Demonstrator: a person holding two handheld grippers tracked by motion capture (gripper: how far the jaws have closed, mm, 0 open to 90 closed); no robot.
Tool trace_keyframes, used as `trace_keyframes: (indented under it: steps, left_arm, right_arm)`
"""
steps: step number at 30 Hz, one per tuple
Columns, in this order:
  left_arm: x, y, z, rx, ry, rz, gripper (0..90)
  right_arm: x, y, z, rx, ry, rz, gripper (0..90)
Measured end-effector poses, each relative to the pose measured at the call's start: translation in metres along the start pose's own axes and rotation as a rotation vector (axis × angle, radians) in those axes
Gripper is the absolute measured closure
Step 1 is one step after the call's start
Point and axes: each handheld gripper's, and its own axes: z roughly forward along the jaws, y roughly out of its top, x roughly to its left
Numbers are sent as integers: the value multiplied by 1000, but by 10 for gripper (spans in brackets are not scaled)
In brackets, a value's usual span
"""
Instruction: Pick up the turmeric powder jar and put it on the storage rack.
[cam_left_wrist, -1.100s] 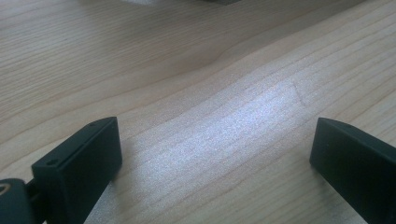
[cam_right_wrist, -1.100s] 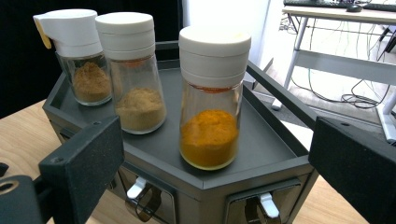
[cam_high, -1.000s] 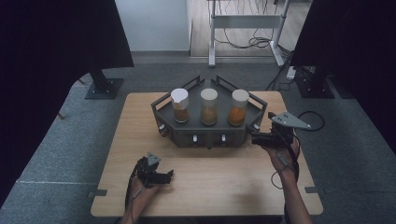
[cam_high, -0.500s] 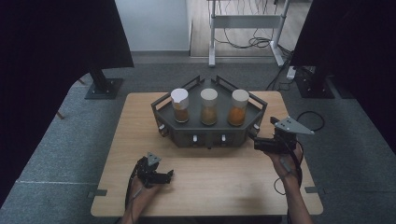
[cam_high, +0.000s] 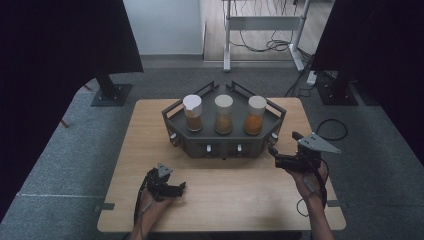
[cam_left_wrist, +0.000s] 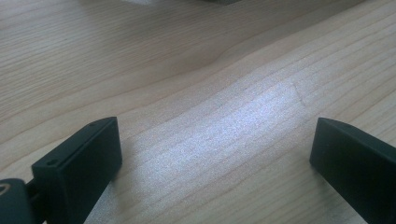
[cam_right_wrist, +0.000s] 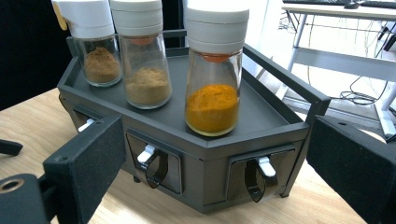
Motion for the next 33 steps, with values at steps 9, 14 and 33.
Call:
trace_keyframes:
  steps: [9, 14, 33]
  left_arm:
    - [0, 0, 0, 0, 0, 0, 16]
    - [0, 0, 0, 0, 1, 0, 16]
    - [0, 0, 0, 1, 1, 1, 16]
  right_arm:
    - [0, -6, -4, 7, -4, 5, 45]
    - [1, -11, -3, 25, -5, 4, 47]
    - [0, -35, 13, 113, -22, 20, 52]
